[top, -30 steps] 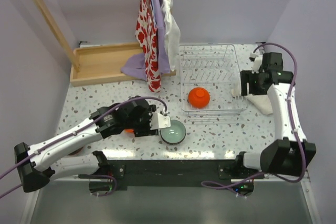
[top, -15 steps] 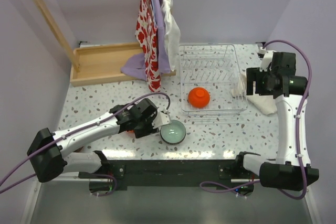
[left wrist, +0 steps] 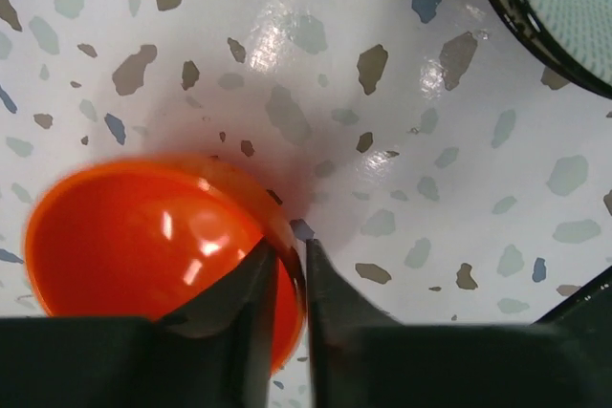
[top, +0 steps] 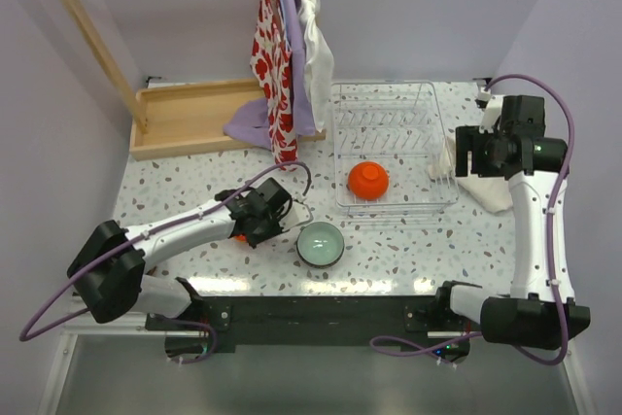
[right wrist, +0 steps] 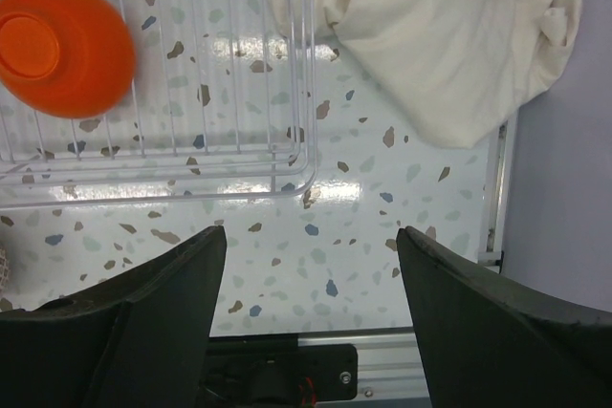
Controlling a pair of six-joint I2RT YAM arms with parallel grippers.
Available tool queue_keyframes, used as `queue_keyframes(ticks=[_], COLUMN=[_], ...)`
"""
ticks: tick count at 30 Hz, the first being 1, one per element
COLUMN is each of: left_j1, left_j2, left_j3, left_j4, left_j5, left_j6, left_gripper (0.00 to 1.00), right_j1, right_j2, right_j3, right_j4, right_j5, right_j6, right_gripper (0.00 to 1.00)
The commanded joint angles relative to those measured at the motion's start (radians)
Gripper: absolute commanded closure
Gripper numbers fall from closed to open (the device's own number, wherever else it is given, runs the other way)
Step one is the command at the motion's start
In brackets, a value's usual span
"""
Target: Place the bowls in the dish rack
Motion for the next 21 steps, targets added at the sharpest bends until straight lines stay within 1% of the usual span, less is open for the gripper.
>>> queue_keyframes(ticks=[1, 2, 3, 6, 8, 10, 11, 13, 14, 16, 17, 19, 20, 21], left_j1=[0.006, 0.006, 0.006, 0.006, 0.006, 0.004, 0.004, 0.001, 0.003, -0.008, -0.02, -0.077, -0.097, -0.132], left_j2=[-0.02, -0.024, -0.032, -0.067, -0.095, -0.119, -0.123, -0.129, -0.132, -0.13, -0.124, -0.088, -0.066, -0.045], left_j3=[0.003, 0.009, 0.023, 0.052, 0.084, 0.161, 0.231, 0.306, 0.376, 0.435, 0.487, 0.536, 0.594, 0.618], left_j4=[0.013, 0.0, -0.028, -0.085, -0.127, -0.197, -0.266, -0.331, -0.386, -0.424, -0.447, -0.455, -0.475, -0.454], left_j5=[0.023, 0.026, 0.025, 0.037, 0.075, 0.087, 0.144, 0.193, 0.268, 0.354, 0.424, 0.484, 0.562, 0.574], left_j6=[0.01, 0.018, 0.022, 0.047, 0.07, 0.08, 0.112, 0.145, 0.186, 0.237, 0.273, 0.303, 0.352, 0.346], left_gripper=[0.94, 0.98, 1.0, 1.0, 1.0, 1.0, 1.0, 1.0, 1.0, 1.0, 1.0, 1.0, 1.0, 1.0], right_j1=[0.001, 0.003, 0.001, 0.001, 0.001, 0.001, 0.001, 0.001, 0.001, 0.001, 0.003, -0.005, -0.008, -0.013], right_j2=[-0.011, -0.021, -0.026, -0.044, -0.051, -0.055, -0.057, -0.06, -0.061, -0.067, -0.068, -0.078, -0.086, -0.09], right_j3=[0.032, 0.029, 0.024, -0.002, -0.011, -0.005, 0.001, 0.013, 0.016, 0.015, 0.012, -0.008, -0.014, -0.028], right_j4=[-0.002, -0.002, -0.001, 0.002, 0.001, -0.008, -0.016, -0.025, -0.031, -0.039, -0.042, -0.039, -0.035, -0.029], right_j5=[0.0, 0.0, 0.001, 0.0, -0.023, -0.038, -0.045, -0.064, -0.074, -0.106, -0.12, -0.173, -0.198, -0.23], right_j6=[0.003, 0.002, 0.0, 0.0, 0.002, 0.003, 0.003, 0.003, 0.006, 0.026, 0.036, 0.059, 0.063, 0.071], right_gripper=[0.25, 0.25, 0.25, 0.26, 0.27, 0.27, 0.27, 0.27, 0.27, 0.27, 0.27, 0.28, 0.29, 0.29])
